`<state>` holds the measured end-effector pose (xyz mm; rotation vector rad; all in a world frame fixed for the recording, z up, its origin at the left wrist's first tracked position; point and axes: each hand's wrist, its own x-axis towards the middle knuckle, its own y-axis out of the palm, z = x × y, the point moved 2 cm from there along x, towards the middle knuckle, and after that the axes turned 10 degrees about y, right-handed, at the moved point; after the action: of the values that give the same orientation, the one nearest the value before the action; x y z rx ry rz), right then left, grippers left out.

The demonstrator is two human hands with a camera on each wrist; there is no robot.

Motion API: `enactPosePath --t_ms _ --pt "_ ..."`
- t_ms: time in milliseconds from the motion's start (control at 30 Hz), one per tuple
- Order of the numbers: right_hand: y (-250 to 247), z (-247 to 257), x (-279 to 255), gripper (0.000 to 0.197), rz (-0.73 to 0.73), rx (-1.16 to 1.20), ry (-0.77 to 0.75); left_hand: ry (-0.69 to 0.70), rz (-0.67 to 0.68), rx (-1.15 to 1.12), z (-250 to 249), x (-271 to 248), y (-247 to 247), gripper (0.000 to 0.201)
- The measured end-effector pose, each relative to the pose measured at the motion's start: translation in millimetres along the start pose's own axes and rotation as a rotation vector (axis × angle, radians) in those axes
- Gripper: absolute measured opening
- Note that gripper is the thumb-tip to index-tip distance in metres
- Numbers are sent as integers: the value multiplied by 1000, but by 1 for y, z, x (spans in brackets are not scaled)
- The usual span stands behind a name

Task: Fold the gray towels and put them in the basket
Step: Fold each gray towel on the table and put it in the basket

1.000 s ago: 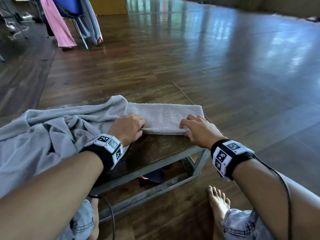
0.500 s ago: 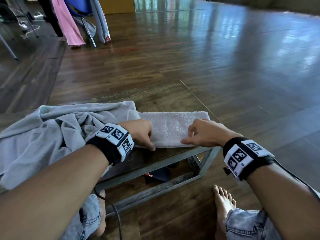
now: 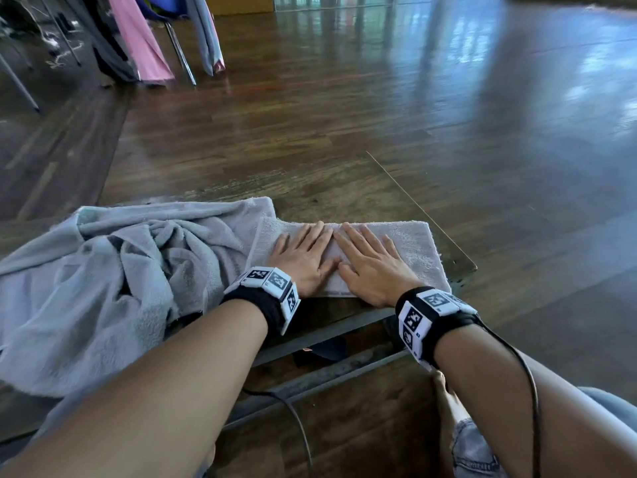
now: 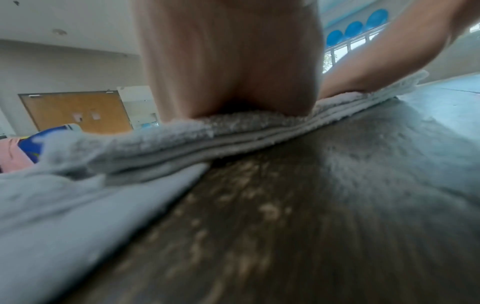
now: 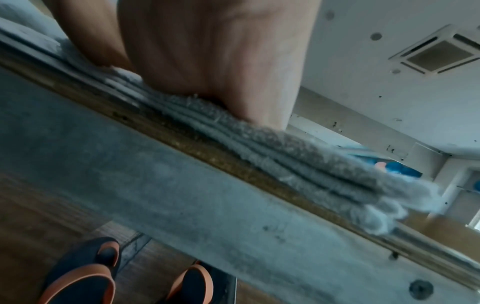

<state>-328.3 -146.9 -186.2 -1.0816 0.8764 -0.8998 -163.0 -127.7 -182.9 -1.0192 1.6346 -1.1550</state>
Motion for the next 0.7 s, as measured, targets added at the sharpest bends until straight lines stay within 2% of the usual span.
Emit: enactPosePath --t_ms 200,500,700 --pt "-2 -8 -5 77 -47 -23 120 -56 -10 -39 12 -4 0 74" --pt "-11 -26 -14 106 -47 12 307 -240 105 -154 47 -31 -13 124" --pt "-15 -32 -20 117 -50 19 411 -270 139 -157 58 -43 -18 130"
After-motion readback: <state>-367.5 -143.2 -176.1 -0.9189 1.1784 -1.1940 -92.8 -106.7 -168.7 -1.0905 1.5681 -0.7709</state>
